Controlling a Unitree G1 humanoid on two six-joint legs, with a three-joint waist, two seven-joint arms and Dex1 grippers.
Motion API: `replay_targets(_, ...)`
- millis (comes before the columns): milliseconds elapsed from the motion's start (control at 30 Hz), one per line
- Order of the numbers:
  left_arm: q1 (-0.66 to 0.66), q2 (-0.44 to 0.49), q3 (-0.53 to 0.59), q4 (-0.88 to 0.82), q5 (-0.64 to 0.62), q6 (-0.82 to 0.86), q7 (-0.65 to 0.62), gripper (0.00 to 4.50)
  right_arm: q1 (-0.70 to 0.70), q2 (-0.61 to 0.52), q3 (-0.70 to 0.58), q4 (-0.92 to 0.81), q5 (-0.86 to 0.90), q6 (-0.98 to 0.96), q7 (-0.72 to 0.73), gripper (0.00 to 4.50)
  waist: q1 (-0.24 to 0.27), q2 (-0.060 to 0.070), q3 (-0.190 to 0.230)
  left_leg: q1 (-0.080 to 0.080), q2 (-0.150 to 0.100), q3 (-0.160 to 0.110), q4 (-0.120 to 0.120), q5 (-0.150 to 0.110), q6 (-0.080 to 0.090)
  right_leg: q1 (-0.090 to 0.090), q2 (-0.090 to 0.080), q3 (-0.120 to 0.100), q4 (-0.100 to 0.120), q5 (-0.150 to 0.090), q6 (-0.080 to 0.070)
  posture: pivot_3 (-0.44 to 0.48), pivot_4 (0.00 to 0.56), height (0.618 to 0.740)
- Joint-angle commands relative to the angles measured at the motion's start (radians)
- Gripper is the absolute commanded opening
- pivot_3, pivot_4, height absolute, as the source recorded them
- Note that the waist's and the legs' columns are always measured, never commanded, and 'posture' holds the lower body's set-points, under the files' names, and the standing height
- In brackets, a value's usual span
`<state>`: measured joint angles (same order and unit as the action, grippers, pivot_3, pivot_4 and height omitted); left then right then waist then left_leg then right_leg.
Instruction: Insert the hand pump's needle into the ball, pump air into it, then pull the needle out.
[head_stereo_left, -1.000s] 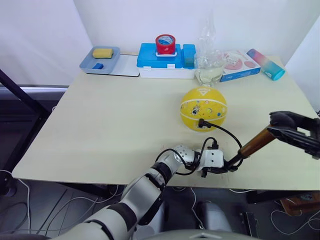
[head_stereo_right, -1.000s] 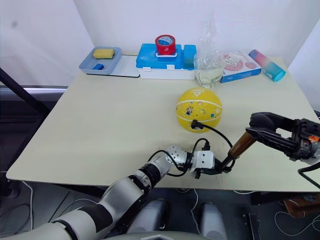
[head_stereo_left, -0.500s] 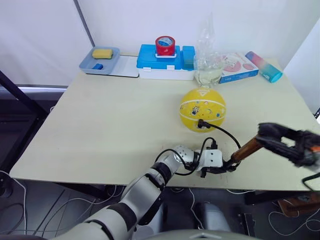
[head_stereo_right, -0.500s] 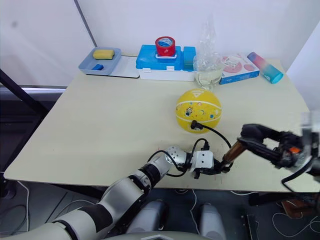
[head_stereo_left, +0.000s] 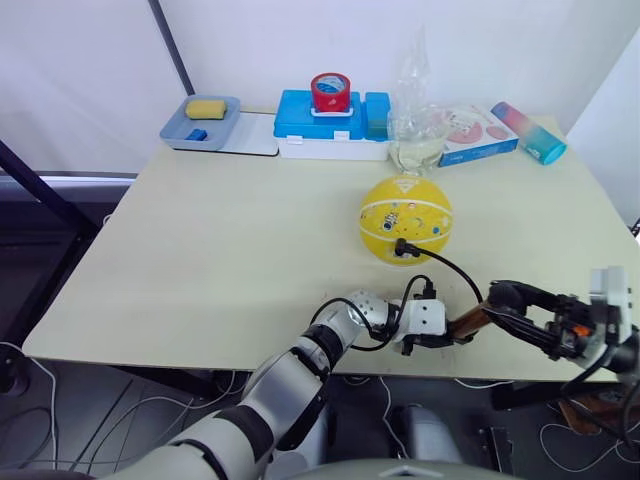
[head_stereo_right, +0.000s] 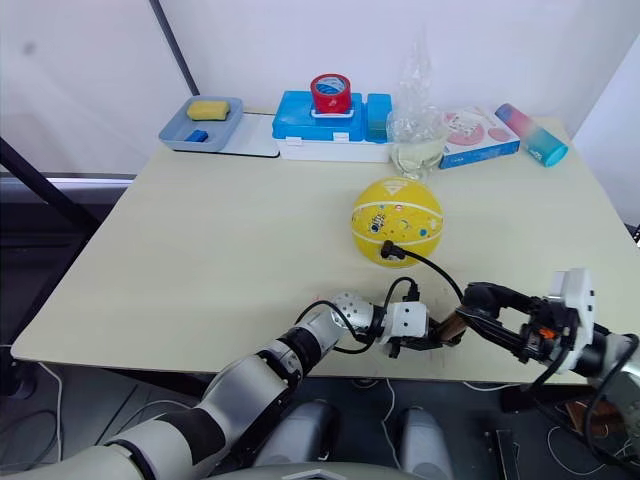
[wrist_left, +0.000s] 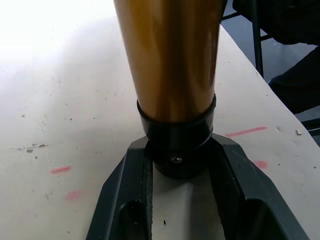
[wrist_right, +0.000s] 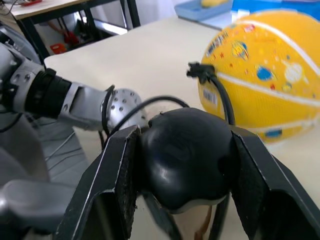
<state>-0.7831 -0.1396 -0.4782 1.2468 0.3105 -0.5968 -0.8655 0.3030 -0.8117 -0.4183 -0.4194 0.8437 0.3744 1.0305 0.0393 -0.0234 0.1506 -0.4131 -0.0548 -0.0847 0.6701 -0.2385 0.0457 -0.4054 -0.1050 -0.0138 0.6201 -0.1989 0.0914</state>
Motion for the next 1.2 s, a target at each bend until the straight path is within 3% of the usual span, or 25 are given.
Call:
replay_targets(33, 0.034, -0.027, -0.06, 0.063, 0.077, 0.023, -0.039, 1.1, -0.041, -0.076, -0.251, -0.027, 0.101, 0.057, -0.038, 1.94, 0.001, 0.002, 0.002, 0.0, 0.0, 0.0, 0.0, 0.0, 0.0, 0.0, 0.0, 0.0, 0.0, 0.0, 0.0, 0.0, 0.15, 0.739)
replay_targets(267, 0.035, -0.027, -0.061, 0.063, 0.077, 0.02, -0.038, 1.1, -0.097, -0.197, -0.472, -0.023, 0.306, 0.241, -0.05, 1.94, 0.001, 0.002, 0.003, -0.001, 0.0, 0.0, 0.0, 0.0, 0.0, 0.0, 0.0, 0.0, 0.0, 0.0, 0.0, 0.0, 0.15, 0.739)
replay_targets(500, 0.035, -0.026, -0.061, 0.063, 0.077, 0.02, -0.038, 1.1, -0.222, -0.267, -0.533, -0.014, 0.451, 0.376, -0.123, 1.94, 0.001, 0.002, 0.004, -0.001, 0.0, 0.0, 0.0, 0.0, 0.0, 0.0, -0.001, 0.0, 0.0, 0.0, 0.0, 0.0, 0.15, 0.739)
replay_targets(800, 0.032, -0.024, -0.059, 0.065, 0.076, 0.023, -0.036, 1.1, -0.119, -0.063, -0.267, -0.097, 0.164, 0.236, -0.098, 1.94, -0.001, -0.006, 0.002, 0.0, 0.0, -0.001, 0.0, 0.0, 0.0, 0.001, 0.0, -0.001, -0.001, 0.0, 0.0, 0.0, 0.15, 0.739)
replay_targets(1067, 0.034, -0.024, -0.058, 0.064, 0.076, 0.024, -0.038, 1.1, -0.076, 0.163, 0.03, 0.013, -0.144, -0.039, -0.11, 1.94, -0.002, -0.005, -0.002, 0.003, 0.001, -0.001, 0.0, 0.0, 0.0, 0.003, 0.001, -0.001, 0.001, 0.0, 0.0, 0.0, 0.15, 0.739)
replay_targets(1200, 0.033, -0.024, -0.057, 0.064, 0.076, 0.024, -0.039, 1.1, -0.084, 0.225, 0.061, 0.044, -0.178, -0.106, -0.123, 1.94, -0.003, -0.005, -0.003, 0.006, 0.001, 0.0, 0.0, 0.0, 0.0, 0.004, 0.001, 0.0, 0.001, 0.0, 0.0, 0.0, 0.15, 0.739)
